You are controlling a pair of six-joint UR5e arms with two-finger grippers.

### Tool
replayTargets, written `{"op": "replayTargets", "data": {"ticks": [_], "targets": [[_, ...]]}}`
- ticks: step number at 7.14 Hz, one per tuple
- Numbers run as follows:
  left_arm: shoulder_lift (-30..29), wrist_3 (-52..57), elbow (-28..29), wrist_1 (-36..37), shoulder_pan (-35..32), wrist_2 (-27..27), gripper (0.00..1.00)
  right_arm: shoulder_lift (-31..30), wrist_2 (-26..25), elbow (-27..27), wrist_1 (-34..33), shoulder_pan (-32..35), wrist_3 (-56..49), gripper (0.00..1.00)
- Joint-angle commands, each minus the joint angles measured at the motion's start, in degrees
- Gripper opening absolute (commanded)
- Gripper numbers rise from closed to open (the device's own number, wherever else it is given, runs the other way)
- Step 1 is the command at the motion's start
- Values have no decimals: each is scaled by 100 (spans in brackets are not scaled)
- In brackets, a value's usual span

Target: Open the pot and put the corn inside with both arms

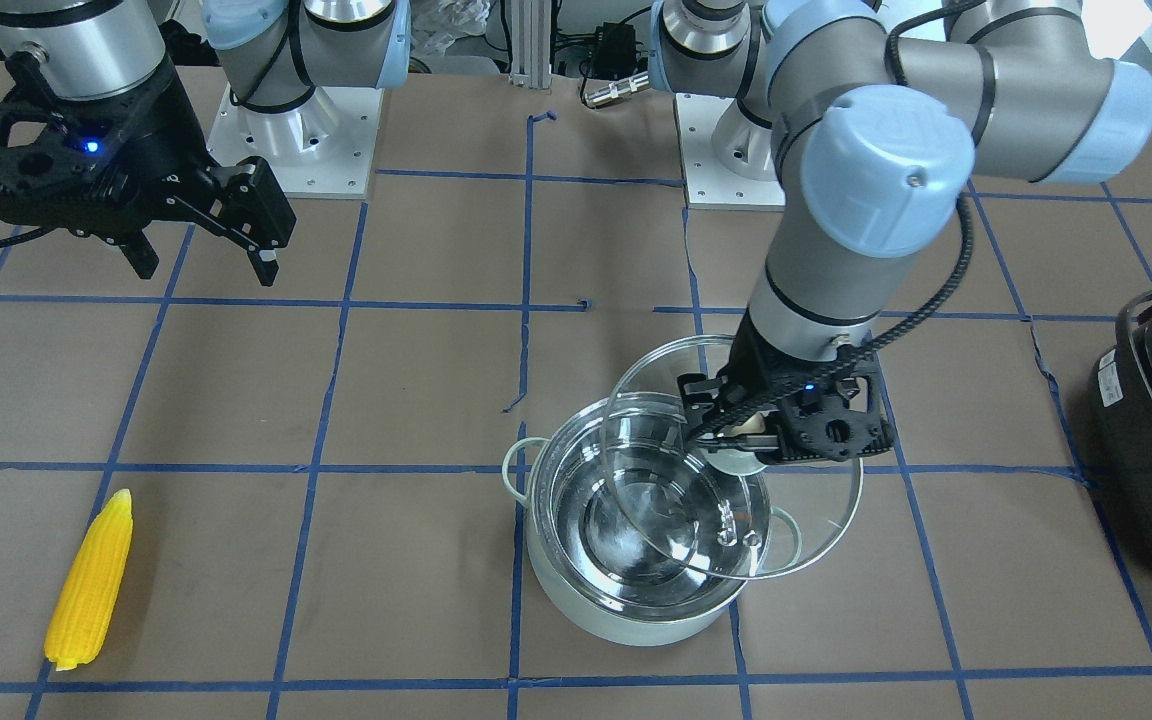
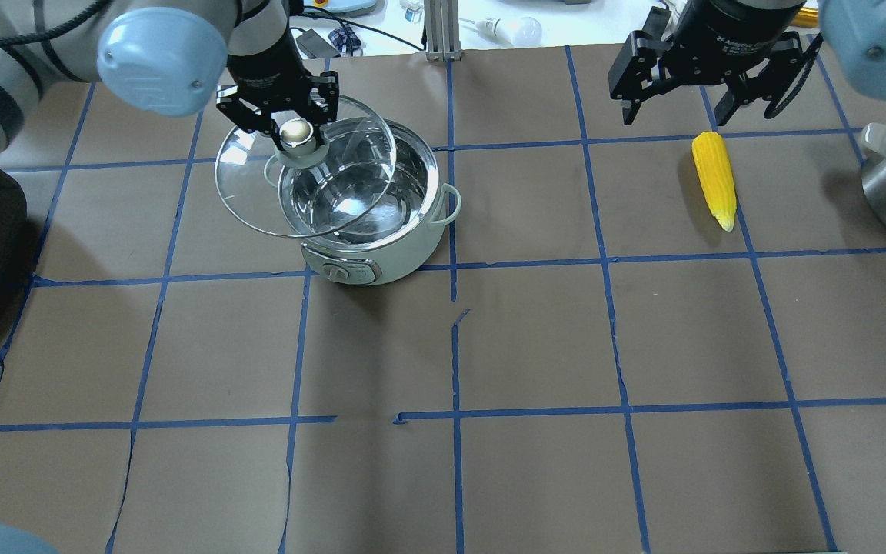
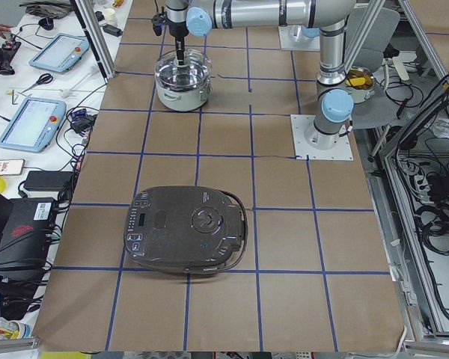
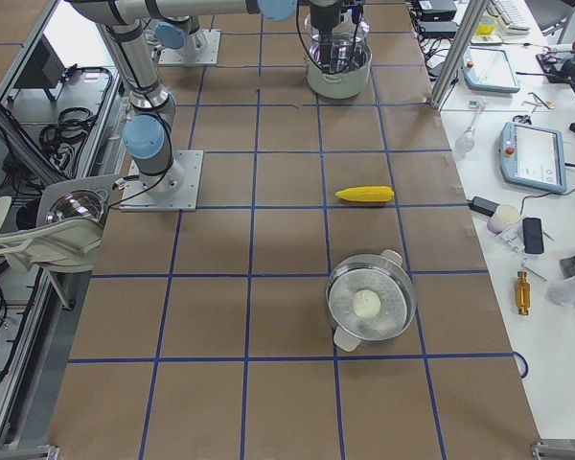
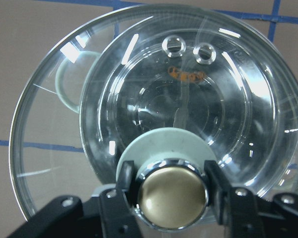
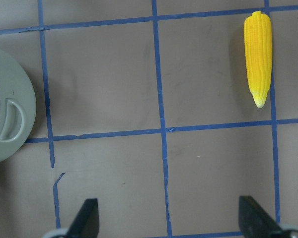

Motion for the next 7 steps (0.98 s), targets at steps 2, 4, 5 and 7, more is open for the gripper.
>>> {"op": "replayTargets", "data": {"ticks": [2, 4, 5, 7], "targets": [[226, 1397, -217, -219, 919, 27, 21, 0, 1, -5, 15, -9, 0, 100], [175, 2680, -629, -115, 1989, -51, 15, 0, -17, -5, 23, 0, 0, 100], [26, 3234, -823, 330, 2273, -60, 12, 0, -26, -5, 23, 0, -9, 100], [-307, 3425, -1306, 1629, 2328, -69, 12, 0, -26, -5, 23, 0, -9, 100]]}}
